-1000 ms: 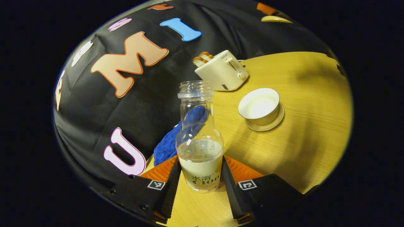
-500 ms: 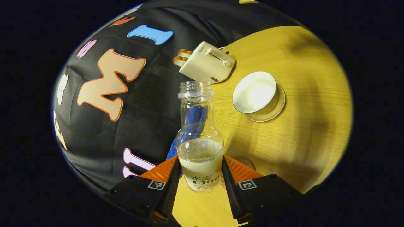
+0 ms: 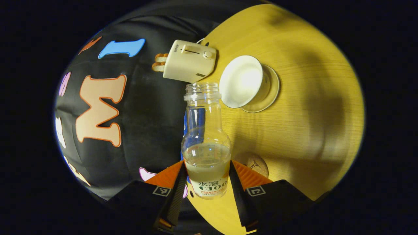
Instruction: Open the teacup lid with one hand, grasp the water bottle and pour water into the teacup with the other hand; after pouring, place the water bottle on the coaster and then close the teacup lid.
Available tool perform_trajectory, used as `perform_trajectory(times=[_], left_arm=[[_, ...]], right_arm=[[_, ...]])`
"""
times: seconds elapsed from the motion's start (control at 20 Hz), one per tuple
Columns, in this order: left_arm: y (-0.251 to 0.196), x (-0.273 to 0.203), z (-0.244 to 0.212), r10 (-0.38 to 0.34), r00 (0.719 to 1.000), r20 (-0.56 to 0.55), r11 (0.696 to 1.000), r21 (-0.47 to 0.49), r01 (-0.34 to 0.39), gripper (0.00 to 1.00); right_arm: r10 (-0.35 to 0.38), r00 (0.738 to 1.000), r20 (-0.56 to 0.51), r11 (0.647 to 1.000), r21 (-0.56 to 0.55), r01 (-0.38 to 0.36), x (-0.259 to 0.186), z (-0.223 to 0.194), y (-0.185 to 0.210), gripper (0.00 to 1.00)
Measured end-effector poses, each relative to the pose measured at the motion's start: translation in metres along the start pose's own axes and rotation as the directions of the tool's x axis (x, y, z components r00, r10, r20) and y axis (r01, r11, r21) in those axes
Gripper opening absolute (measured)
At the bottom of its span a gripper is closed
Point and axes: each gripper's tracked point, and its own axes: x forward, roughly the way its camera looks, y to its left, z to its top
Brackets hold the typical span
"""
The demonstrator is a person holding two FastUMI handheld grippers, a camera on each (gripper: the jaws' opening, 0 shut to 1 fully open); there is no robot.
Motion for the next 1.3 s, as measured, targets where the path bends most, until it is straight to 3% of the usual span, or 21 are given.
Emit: perform_trajectory(times=[0.1, 0.15, 0.65, 1.3], left_arm=[[-0.003, 0.000, 0.004, -0.006, 1.000, -0.010, 0.999, 0.045, 0.006, 0.68], [-0.005, 0.000, 0.004, -0.011, 1.000, -0.018, 0.998, 0.063, 0.013, 0.68], [0.004, 0.004, 0.003, -0.026, 0.996, -0.083, 0.972, 0.230, 0.045, 0.68], [0.023, 0.005, 0.003, -0.008, 0.988, -0.154, 0.888, 0.452, 0.078, 0.68]], right_arm=[[0.004, 1.000, -0.011, 1.000, 0.011, -0.004, 0.002, -0.007, -0.002, 0.36], [0.005, 1.000, -0.014, 1.000, 0.016, -0.005, 0.003, -0.008, -0.003, 0.31], [0.002, 1.000, -0.031, 0.999, 0.033, -0.001, 0.003, -0.022, -0.019, 0.31], [0.010, 0.999, -0.047, 0.999, 0.053, -0.008, 0.009, -0.036, -0.017, 0.34]])
